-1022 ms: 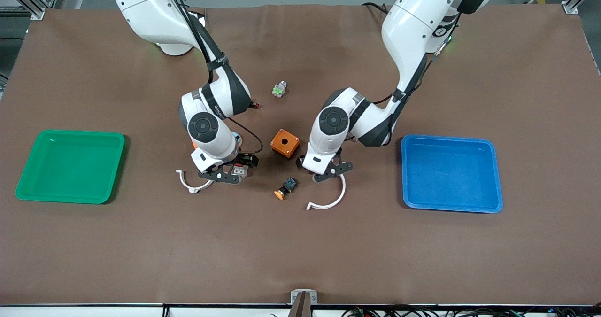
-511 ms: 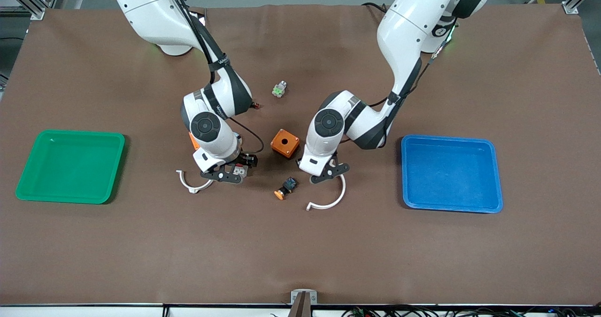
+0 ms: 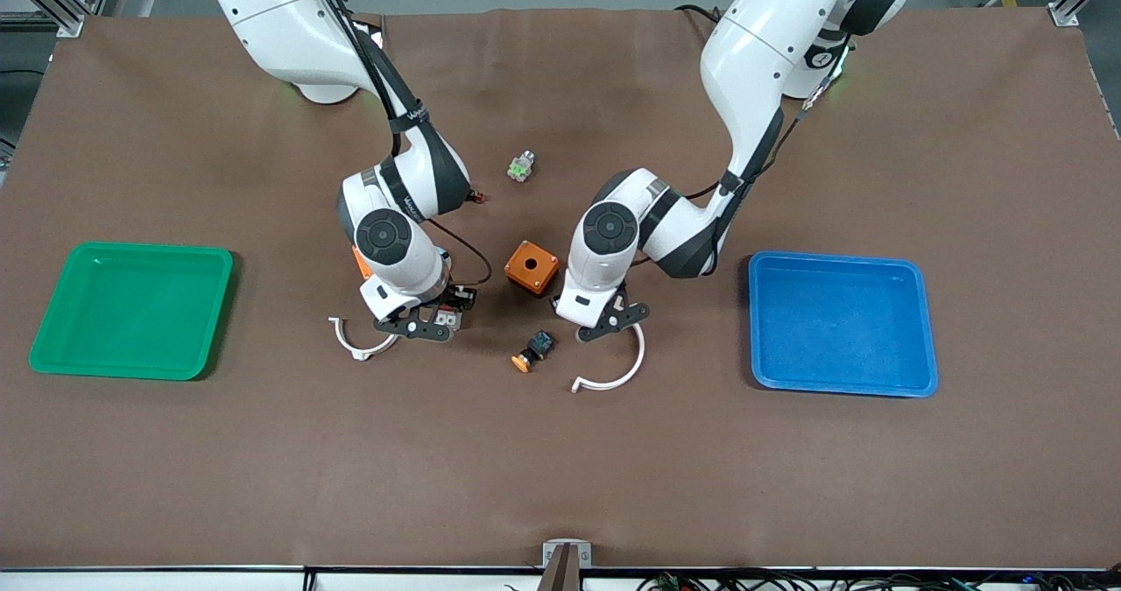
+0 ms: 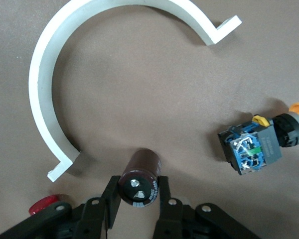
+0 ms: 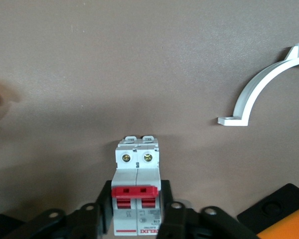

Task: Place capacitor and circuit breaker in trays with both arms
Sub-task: 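Close the right gripper on the breaker while the left gripper grasps the capacitor, then carry the breaker to the green tray while the left gripper carries the capacitor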

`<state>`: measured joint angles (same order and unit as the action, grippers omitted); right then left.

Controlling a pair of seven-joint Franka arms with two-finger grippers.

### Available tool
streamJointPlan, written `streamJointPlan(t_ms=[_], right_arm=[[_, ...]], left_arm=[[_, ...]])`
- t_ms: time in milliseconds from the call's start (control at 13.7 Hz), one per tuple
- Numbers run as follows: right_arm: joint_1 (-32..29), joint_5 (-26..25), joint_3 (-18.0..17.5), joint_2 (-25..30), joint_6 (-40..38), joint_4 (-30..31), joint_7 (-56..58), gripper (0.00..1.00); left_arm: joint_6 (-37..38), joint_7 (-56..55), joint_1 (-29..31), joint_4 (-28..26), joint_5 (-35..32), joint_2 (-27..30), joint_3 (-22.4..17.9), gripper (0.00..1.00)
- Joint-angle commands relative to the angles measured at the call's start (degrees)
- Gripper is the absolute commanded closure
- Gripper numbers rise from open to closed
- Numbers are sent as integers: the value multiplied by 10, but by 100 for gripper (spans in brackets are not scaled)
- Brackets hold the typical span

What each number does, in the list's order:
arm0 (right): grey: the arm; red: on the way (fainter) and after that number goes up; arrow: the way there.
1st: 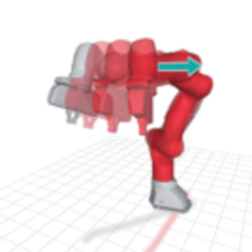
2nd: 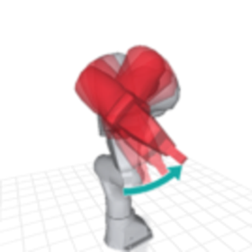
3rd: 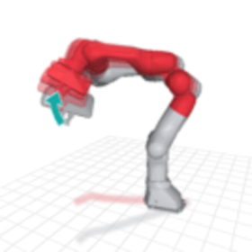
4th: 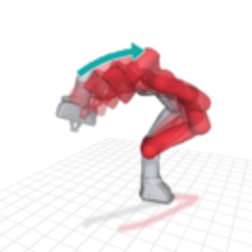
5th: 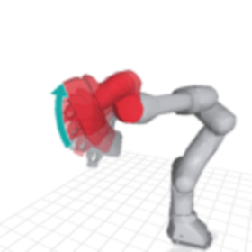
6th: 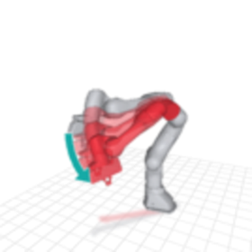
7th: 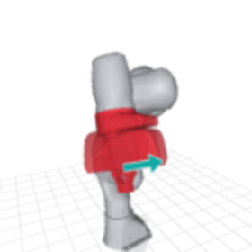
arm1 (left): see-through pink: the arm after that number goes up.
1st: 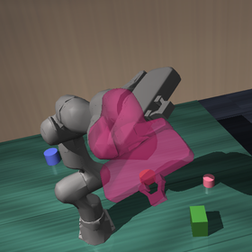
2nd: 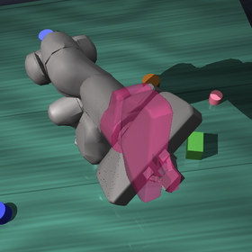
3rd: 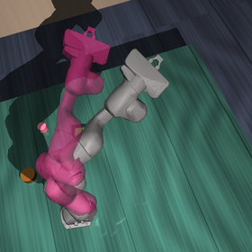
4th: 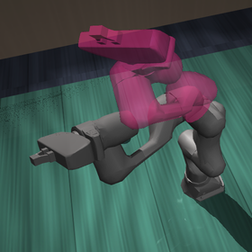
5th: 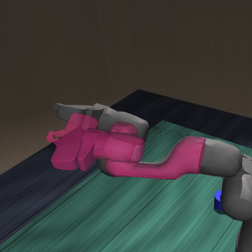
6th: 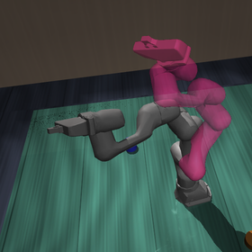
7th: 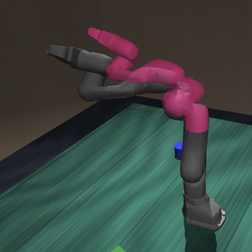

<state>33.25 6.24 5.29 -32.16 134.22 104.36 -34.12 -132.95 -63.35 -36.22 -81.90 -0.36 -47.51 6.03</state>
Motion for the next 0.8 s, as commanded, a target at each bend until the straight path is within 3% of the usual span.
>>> streamJointPlan(t_ms=[0, 292, 511, 730], right_arm=[[3, -8, 3, 10, -5, -1, 0, 78], [-13, -4, 8, 49, -143, -49, 1, 80], [-60, -4, 8, 109, -229, -62, 21, 80], [-140, -5, 8, 176, -321, -61, 127, 80]], left_arm=[[13, -18, -9, 17, -20, 10, -21, 99], [73, -13, -1, 17, -23, 78, -63, 99], [137, 6, 18, 17, -24, 128, -98, 100], [182, 8, 57, 16, -23, 151, -98, 99]])
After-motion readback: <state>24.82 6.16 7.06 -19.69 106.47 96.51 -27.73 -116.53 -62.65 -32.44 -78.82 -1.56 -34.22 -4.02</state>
